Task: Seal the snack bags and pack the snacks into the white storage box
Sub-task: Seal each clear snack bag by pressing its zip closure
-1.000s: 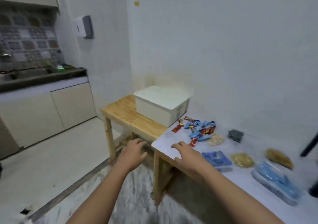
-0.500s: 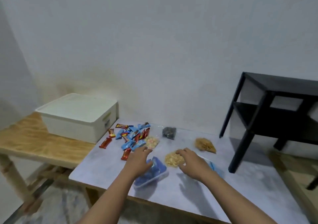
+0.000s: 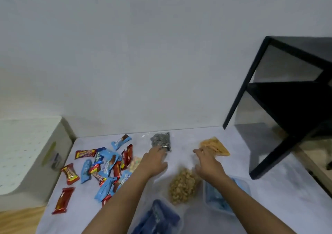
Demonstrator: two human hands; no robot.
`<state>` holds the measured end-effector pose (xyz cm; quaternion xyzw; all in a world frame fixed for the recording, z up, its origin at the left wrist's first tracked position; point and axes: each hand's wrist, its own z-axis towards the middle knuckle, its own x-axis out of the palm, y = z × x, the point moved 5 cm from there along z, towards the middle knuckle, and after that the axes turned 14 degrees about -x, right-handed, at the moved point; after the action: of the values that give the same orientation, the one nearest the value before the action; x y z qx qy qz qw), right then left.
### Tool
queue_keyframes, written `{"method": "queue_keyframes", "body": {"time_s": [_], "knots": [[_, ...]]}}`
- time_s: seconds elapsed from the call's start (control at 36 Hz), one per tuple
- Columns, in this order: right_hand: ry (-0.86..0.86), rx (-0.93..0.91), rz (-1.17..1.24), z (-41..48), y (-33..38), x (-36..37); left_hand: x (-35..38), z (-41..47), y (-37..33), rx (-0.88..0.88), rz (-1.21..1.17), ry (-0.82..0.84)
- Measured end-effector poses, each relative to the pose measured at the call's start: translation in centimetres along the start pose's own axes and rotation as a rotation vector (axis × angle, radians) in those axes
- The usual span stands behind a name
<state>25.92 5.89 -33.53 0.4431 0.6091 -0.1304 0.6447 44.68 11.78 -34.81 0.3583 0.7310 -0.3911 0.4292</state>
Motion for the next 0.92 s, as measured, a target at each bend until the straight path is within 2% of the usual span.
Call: {"method": "queue_keyframes", "body": {"time_s": [0.17, 0.31, 0.44, 0.56, 0.75, 0.86, 0.92], "knots": [[0.053, 0.067, -0.026, 2.7, -3.3, 2.4, 1.8, 6.9, -3.9, 0.103, -0.118, 0.081], [0.076, 0.068, 0.033, 4.7, -4.4, 3.8, 3.4, 10.4, -7.0, 0.161, -0.324, 0.234], [0.080, -0.007, 0.071, 5.1, -5.8, 5.8, 5.4, 12.5, -8.0, 0.210, -0.270, 0.340], [0.114, -0.047, 0.025, 5.4, -6.8, 5.2, 6.2, 14.0, -7.7, 0.219, -0.160, 0.298], [-0.076, -0.055, -0.013, 6.6, -8.3, 4.1, 7.3, 15.0, -7.9, 0.293, 0.008, 0.197], [-0.154, -0.130, -0.041, 7.1, -9.0, 3.4, 7.6, 14.9, -8.2, 0.285, 0.009, 0.148], [-0.210, -0.153, 0.018, 7.1, -9.1, 2.9, 7.7, 14.8, -8.2, 0.267, 0.001, 0.147]]}}
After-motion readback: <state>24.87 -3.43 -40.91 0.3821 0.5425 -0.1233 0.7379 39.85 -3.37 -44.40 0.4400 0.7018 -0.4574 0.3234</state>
